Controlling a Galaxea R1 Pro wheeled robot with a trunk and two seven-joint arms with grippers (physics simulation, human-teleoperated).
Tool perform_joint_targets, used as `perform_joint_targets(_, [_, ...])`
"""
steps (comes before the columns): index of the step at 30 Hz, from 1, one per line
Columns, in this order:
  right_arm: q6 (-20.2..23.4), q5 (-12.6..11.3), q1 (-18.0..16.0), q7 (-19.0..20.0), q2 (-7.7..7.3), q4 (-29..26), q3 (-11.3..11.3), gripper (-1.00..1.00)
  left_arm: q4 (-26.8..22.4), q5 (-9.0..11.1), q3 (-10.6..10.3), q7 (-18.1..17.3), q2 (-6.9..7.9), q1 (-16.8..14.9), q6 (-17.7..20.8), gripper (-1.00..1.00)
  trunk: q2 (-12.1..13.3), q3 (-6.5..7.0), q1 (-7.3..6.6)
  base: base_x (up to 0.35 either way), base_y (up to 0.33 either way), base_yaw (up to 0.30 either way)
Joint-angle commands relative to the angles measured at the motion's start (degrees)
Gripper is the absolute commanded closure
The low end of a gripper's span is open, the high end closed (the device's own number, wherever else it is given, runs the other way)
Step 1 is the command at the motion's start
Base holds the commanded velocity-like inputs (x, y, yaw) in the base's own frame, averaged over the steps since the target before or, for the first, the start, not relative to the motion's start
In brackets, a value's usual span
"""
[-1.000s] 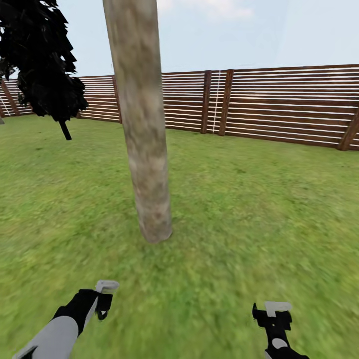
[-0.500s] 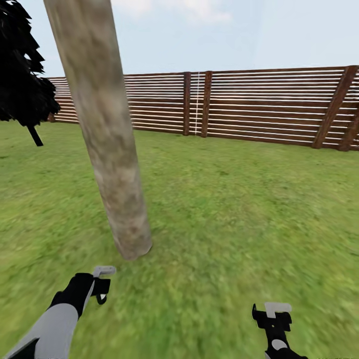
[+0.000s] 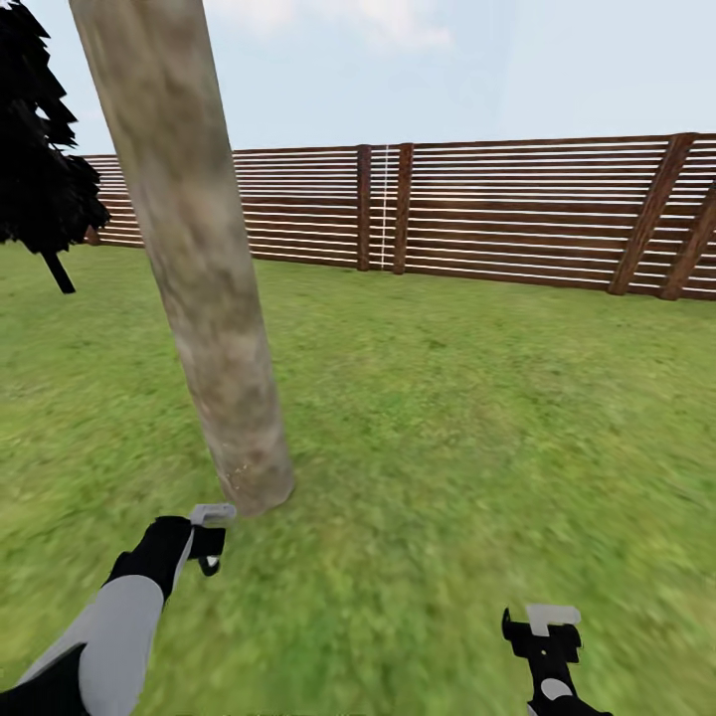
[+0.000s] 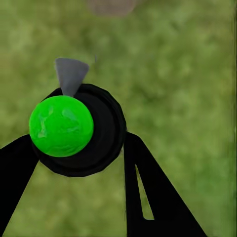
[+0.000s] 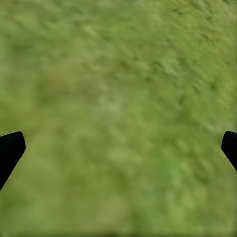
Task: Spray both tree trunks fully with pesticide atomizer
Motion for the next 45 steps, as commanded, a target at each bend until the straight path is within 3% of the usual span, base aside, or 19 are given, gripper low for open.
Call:
perform_joint_targets(1, [-0.2, 0.6, 0.0, -0.2, 0.05, 0.1, -0.4, -1.0, -0.1, -0.8, 0.4, -0.7, -0.53, -1.7, 2.1, 1.0, 0.0, -0.06, -0.01, -0.009, 0.0, 0.219])
perform_joint_targets(4, [-0.2, 0.6, 0.0, -0.2, 0.07, 0.1, -0.4, -1.0, -0.1, -0.9, -2.1, -2.8, -1.67, -4.8, 4.8, 1.0, 0.0, -0.06, -0.01, -0.003, 0.0, 0.119])
perform_joint_targets(7, [-0.2, 0.7, 0.0, -0.1, 0.03, 0.2, -0.4, -1.0, -0.2, -0.8, -5.0, -4.3, -1.25, -7.1, 7.1, 1.0, 0.0, -0.06, -0.01, 0.0, 0.0, 0.018])
perform_joint_targets(10, [-0.2, 0.8, 0.0, -0.1, -0.09, 0.2, -0.4, -1.0, -3.0, -0.7, -5.5, -5.0, 1.13, -7.4, 9.3, 1.0, 0.0, -0.06, -0.01, 0.0, 0.0, 0.001])
perform_joint_targets(12, [-0.2, 0.8, 0.0, -0.1, -0.12, 0.1, -0.4, -1.0, -4.4, -1.0, -5.6, -8.5, 2.91, -7.3, 9.7, 1.0, 0.0, -0.06, -0.01, 0.0, 0.0, 0.0])
perform_joint_targets(13, [-0.2, 0.8, 0.0, -0.1, -0.11, 0.1, -0.4, -1.0, -4.5, -1.1, -5.6, -9.3, 3.01, -7.3, 9.9, 1.0, 0.0, -0.06, -0.01, 0.0, 0.0, 0.0])
perform_joint_targets(18, [-0.2, 0.7, 0.0, -0.1, -0.11, 0.1, -0.4, -1.0, -5.2, -1.0, -9.7, -10.7, 2.48, -7.6, 11.3, 1.0, 0.0, -0.06, -0.01, -0.144, -0.114, 0.0])
perform_joint_targets(33, [-0.2, 0.7, 0.0, -0.1, -0.15, 0.1, -0.4, -1.0, -6.2, -0.8, -9.9, -10.7, 1.85, -7.8, 11.8, 1.0, 0.0, -0.06, -0.01, 0.056, -0.212, 0.129])
perform_joint_targets(36, [-0.2, 0.8, 0.0, -0.1, -0.19, 0.1, -0.4, -1.0, -8.9, -0.8, -10.0, -10.7, 0.06, -8.0, 12.1, 1.0, 0.0, -0.06, -0.01, -0.059, -0.035, 0.002])
perform_joint_targets(39, [-0.2, 0.8, 0.0, -0.1, -0.19, 0.1, -0.4, -1.0, -12.8, -0.7, -10.2, -10.9, -0.62, -8.2, 15.0, 1.0, 0.0, -0.06, -0.01, -0.007, -0.004, 0.0])
perform_joint_targets(41, [-0.2, 0.8, 0.0, -0.1, -0.19, 0.1, -0.4, -1.0, -13.9, -0.8, -11.6, -10.9, -0.65, -8.5, 18.1, 1.0, 0.0, -0.06, -0.01, -0.001, -0.001, 0.0])
perform_joint_targets(45, [-0.2, 0.8, 0.0, -0.1, -0.19, 0.1, -0.4, -1.0, -14.2, -0.8, -13.6, -10.9, -0.58, -8.0, 19.1, 1.0, 0.0, -0.06, -0.01, 0.0, -0.037, 0.0])
